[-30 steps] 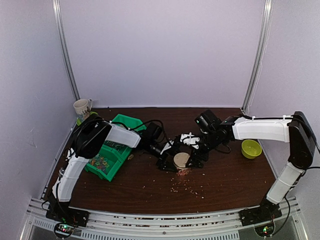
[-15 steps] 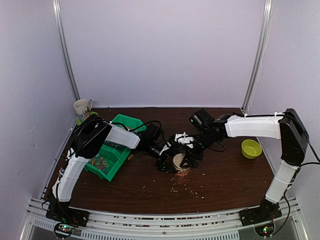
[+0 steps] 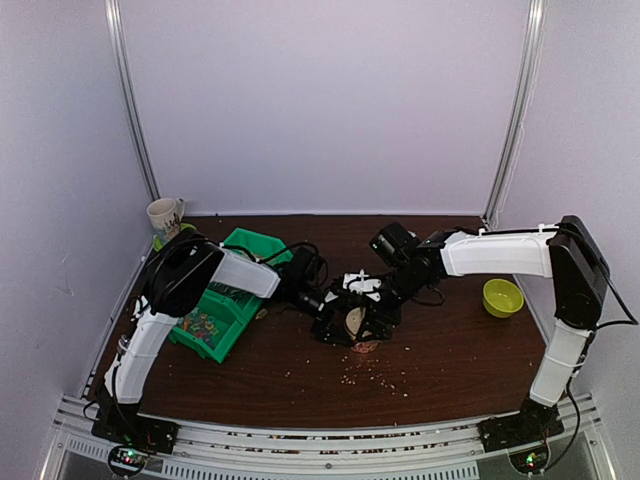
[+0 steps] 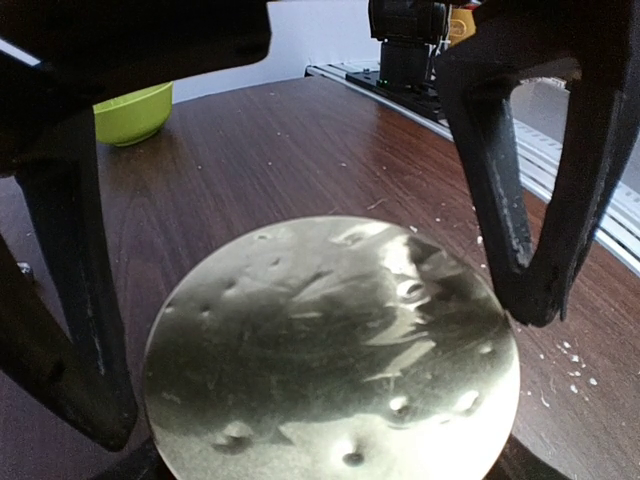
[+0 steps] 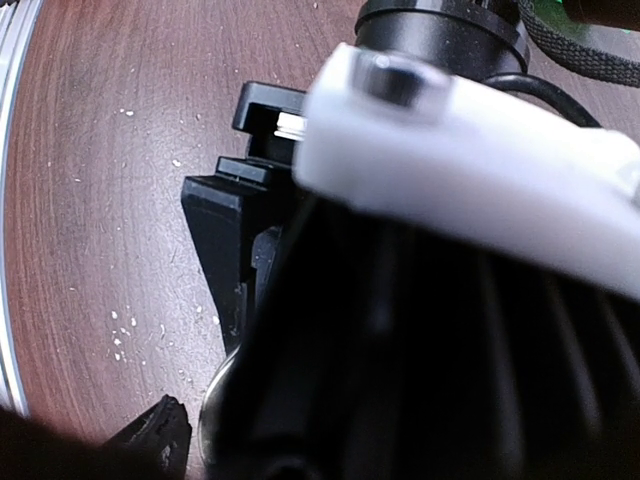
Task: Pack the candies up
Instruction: Screw the box lid onto the packing box.
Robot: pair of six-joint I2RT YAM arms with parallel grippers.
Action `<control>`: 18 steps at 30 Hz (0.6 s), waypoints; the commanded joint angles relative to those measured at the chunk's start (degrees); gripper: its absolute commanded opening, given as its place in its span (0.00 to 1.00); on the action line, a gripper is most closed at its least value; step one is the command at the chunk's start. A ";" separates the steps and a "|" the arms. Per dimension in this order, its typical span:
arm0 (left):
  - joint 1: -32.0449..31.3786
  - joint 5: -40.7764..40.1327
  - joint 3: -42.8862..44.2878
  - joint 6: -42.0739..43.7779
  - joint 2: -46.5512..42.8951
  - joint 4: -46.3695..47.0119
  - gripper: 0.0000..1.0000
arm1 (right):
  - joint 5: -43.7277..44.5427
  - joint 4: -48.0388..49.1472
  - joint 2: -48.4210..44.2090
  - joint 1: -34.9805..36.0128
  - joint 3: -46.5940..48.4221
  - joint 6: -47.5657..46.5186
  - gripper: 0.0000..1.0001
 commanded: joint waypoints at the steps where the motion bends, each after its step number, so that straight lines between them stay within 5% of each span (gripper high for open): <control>1: -0.62 -10.13 -3.91 -1.40 5.60 -9.11 0.65 | 0.48 -2.18 0.86 0.59 0.14 1.04 0.98; 18: -0.64 -13.99 -4.87 -6.49 5.35 -4.39 0.63 | 4.46 -2.28 0.77 0.80 -0.10 3.73 0.85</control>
